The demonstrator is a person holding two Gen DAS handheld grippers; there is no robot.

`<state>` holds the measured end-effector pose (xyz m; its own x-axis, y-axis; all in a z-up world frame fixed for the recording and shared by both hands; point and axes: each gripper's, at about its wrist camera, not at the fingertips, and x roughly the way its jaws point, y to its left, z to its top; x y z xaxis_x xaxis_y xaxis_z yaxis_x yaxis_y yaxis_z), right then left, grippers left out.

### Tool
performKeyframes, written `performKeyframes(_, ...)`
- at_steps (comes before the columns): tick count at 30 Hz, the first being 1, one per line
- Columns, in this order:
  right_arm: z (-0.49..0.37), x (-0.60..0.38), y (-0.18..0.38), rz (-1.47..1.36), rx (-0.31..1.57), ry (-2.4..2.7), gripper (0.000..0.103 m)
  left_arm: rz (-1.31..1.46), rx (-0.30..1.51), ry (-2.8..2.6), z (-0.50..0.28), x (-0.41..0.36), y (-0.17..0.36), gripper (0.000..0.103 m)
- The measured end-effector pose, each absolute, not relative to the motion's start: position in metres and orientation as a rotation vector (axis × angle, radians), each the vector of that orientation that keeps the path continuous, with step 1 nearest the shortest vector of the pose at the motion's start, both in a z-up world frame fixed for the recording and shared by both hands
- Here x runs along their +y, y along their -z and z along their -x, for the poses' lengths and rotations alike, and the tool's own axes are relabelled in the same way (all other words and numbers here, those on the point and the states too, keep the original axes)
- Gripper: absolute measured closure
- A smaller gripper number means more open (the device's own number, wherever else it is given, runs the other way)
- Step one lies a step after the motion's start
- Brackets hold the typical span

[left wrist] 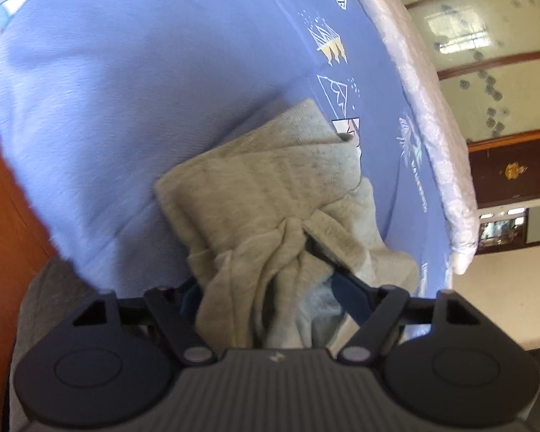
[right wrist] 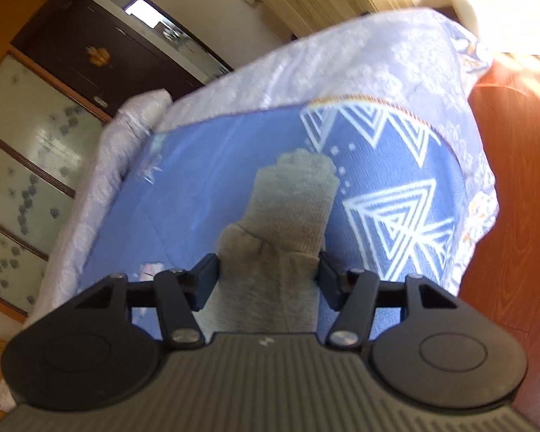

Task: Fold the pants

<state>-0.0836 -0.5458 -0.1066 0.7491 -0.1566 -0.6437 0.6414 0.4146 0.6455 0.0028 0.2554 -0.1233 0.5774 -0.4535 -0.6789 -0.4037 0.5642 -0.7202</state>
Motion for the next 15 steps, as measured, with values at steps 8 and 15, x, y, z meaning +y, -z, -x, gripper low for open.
performKeyframes(8, 0.061, -0.556, 0.088, -1.107, 0.503, 0.435, 0.088, 1.014, 0.982, 0.089, -0.03, 0.262, 0.075, 0.089)
performKeyframes(15, 0.006, -0.569, 0.016, -1.166, 0.314, 0.292, 0.088, 0.894, 0.744, 0.214, -0.094, 0.25, -0.037, 0.089)
